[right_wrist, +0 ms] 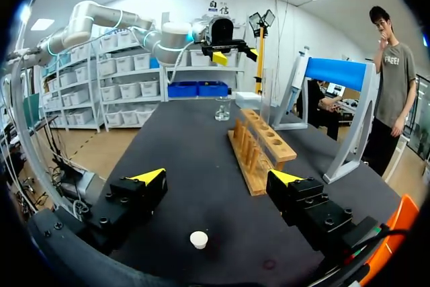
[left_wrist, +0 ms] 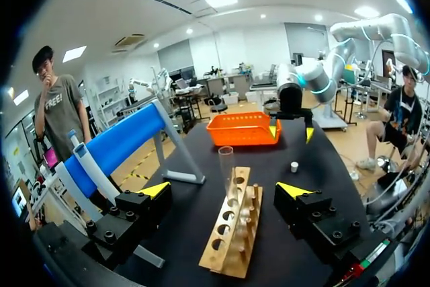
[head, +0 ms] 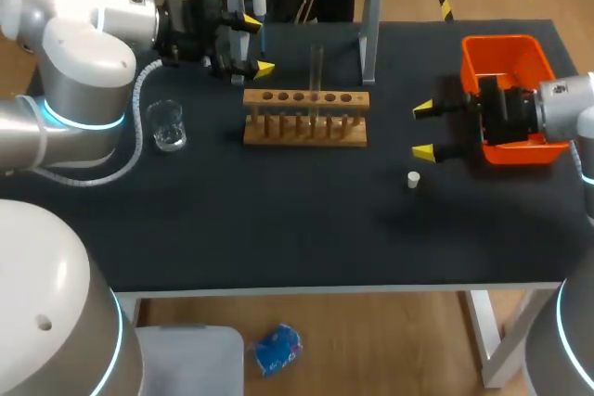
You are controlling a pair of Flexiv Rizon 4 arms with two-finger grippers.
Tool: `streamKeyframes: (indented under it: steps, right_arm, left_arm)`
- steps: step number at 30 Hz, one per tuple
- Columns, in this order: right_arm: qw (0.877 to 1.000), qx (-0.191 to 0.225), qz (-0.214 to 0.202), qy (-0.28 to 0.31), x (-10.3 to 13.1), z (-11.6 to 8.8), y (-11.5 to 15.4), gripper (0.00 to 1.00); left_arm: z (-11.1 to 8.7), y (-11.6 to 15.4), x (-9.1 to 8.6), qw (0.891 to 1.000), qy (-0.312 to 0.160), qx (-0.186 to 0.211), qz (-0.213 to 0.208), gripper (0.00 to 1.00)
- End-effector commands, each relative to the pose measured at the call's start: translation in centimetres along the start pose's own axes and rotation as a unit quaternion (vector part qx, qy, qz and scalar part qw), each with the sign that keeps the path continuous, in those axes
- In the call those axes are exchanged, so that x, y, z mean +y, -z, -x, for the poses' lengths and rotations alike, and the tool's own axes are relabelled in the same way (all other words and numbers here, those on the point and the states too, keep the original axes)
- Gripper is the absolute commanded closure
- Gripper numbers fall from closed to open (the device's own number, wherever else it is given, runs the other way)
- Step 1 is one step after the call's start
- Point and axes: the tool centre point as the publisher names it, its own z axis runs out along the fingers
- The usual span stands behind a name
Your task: Invert the test tube, pick up the pipette, mount the tip to pipette, aspirate from beaker and dispense into the tube, eject the tip, return the pipette, and cap with the stopper.
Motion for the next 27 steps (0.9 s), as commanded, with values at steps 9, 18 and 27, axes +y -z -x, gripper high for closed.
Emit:
streamKeyframes:
  steps: [9, 18, 27]
  right_arm:
    - [0.997, -0.045, -0.037, -0.057, -2.1, -0.8, 0.2, 0.0]
    - [0.996, -0.058, -0.038, -0.06, -4.0, -2.1, 0.2, 0.0]
    - [0.994, -0.064, -0.045, -0.073, -6.2, -3.4, 0.0, 0.07]
  left_arm:
    - [0.1, 0.0, 0.0, 1.0, 0.0, 0.001, 0.001, 0.0]
    - [0.1, 0.0, 0.0, 1.0, 0.0, 0.001, 0.001, 0.0]
    - [0.1, 0.0, 0.0, 1.0, 0.0, 0.001, 0.001, 0.0]
